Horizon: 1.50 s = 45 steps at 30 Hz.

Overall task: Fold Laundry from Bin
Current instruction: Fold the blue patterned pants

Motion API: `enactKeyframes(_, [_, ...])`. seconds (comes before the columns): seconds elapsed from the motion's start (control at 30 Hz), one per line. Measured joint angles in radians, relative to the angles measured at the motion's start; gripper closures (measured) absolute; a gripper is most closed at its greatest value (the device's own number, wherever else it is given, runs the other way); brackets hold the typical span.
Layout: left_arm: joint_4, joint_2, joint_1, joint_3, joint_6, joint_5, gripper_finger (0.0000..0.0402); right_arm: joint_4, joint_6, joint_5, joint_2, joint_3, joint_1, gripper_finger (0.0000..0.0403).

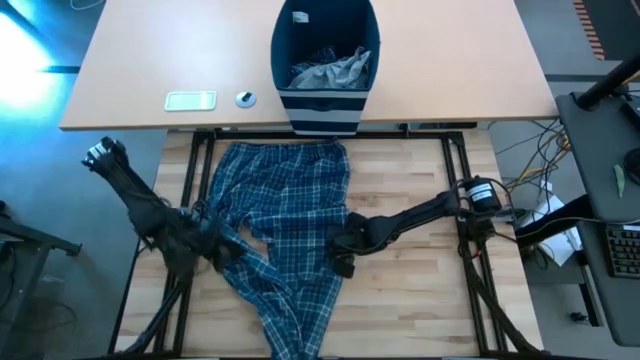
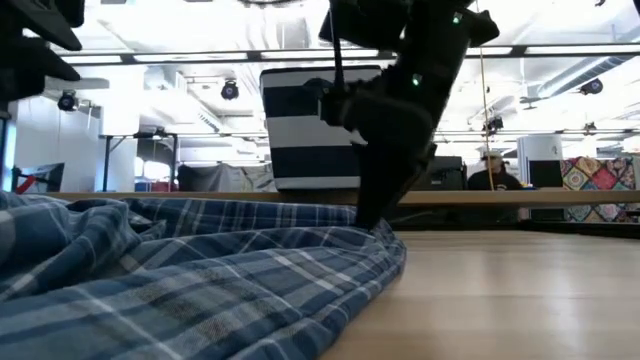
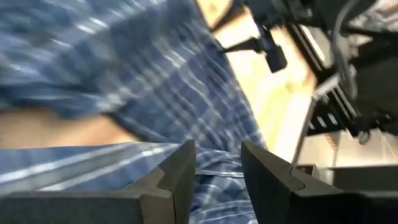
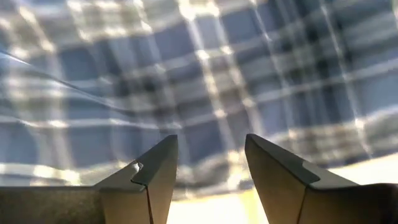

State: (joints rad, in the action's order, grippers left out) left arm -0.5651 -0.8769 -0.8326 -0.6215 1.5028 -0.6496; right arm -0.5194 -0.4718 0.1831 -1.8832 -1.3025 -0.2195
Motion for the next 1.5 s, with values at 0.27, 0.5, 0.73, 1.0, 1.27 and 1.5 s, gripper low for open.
enactKeyframes(0.27, [0.483,-0.388,0.000,0.113,0.106,0.087,0.0288,0.359,-0.043,0.000,-0.018,-0.002,-0.073,0.0218])
enactKeyframes(0.5, [0.462,-0.480,-0.005,0.127,0.155,0.321,0.0288,0.417,-0.050,0.008,-0.157,-0.016,-0.067,0.0218])
enactKeyframes(0.73, [-0.056,-0.284,-0.023,0.127,0.125,0.584,0.0288,0.103,-0.030,0.041,-0.128,-0.023,-0.023,0.0218])
enactKeyframes(1.0, [-0.419,0.065,-0.022,0.012,0.203,0.384,0.0288,0.001,0.035,0.088,-0.040,-0.013,0.053,0.0219])
enactKeyframes(1.27, [0.041,-0.087,0.050,0.036,0.038,0.074,0.0288,0.086,0.027,0.080,-0.020,-0.014,0.063,0.0225])
enactKeyframes(1.5, [0.407,-0.428,0.032,0.062,-0.107,0.156,0.0288,0.111,0.026,0.078,-0.021,-0.009,0.049,0.0227])
